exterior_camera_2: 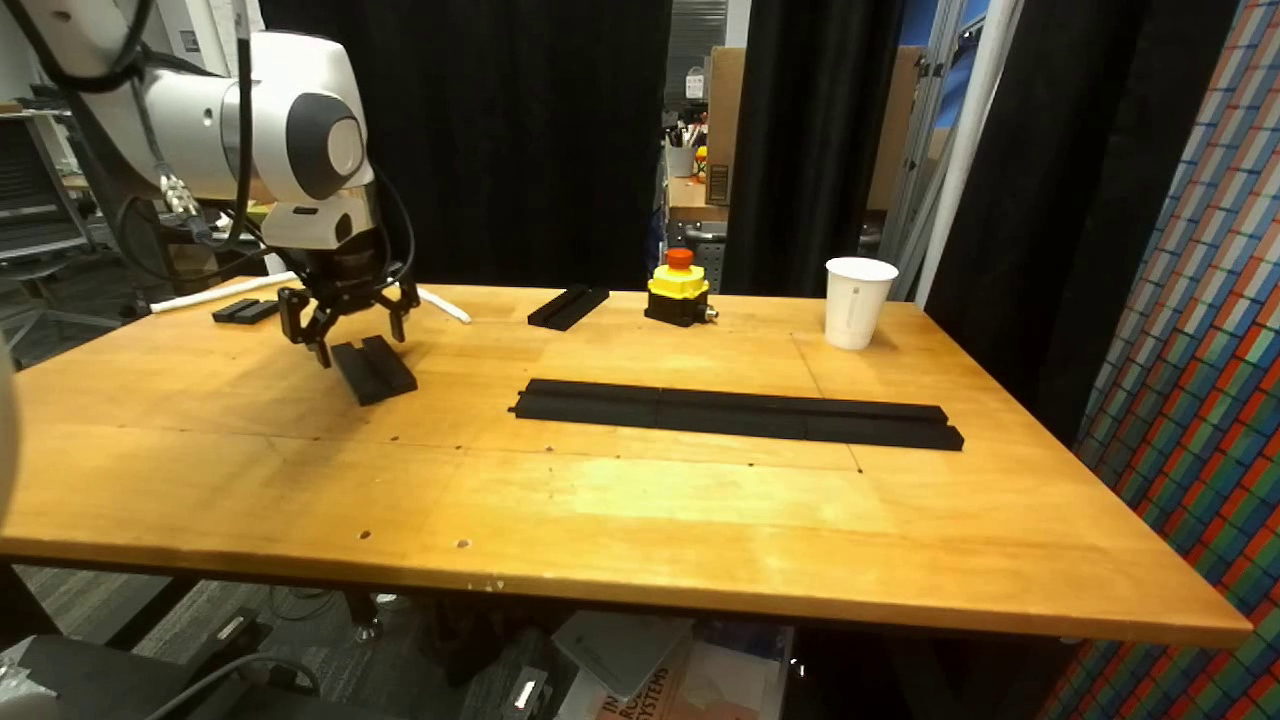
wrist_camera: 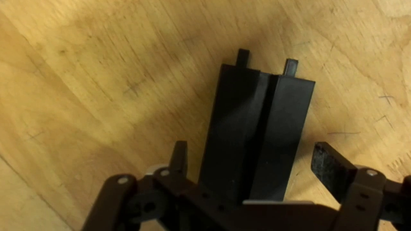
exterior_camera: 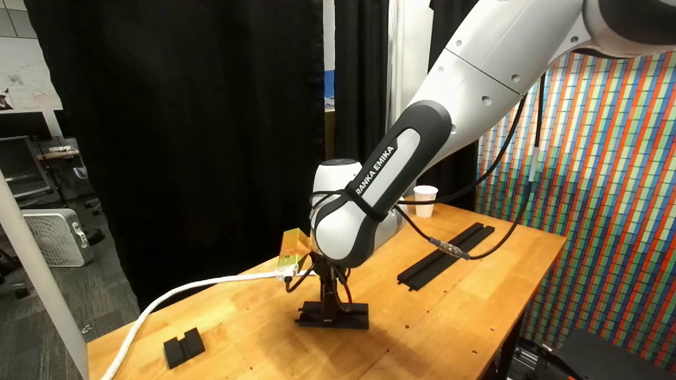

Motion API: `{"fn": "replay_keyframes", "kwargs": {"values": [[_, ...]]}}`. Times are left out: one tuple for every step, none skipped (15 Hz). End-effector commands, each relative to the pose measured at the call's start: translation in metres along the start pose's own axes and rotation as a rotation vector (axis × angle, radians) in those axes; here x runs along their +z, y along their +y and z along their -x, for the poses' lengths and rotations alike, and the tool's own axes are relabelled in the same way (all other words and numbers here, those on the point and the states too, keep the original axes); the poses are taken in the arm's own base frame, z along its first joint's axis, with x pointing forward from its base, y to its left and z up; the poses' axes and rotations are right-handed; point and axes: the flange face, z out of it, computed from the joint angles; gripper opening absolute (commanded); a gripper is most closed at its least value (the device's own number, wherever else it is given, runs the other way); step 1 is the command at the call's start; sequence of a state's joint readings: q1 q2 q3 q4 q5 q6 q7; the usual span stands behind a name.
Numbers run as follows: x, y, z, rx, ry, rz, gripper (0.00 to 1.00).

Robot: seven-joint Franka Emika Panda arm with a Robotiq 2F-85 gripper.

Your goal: Put the black objects in a line

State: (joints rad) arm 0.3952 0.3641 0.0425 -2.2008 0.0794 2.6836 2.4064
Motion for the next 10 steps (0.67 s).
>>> {"fn": "replay_keyframes", "kwargs": {"values": [[-0.001, -0.005, 0.002, 0.015, 0.01, 0.003, 1.0], [0.0, -0.006, 0.001, 0.015, 0.012, 0.006, 1.0], [0.001, -0.006, 0.0, 0.016, 0.014, 0.006, 1.0], [0.001, -0.007, -0.001, 0.017, 0.015, 0.007, 1.0], [0.002, -0.008, -0.002, 0.018, 0.016, 0.008, 1.0], [0.003, -0.009, -0.004, 0.02, 0.017, 0.009, 1.0], [0.004, -0.01, -0.005, 0.021, 0.017, 0.011, 1.0], [0.006, -0.01, -0.006, 0.023, 0.018, 0.012, 1.0], [0.007, -0.011, -0.007, 0.025, 0.018, 0.013, 1.0], [0.008, -0.012, -0.009, 0.027, 0.019, 0.014, 1.0]]}}
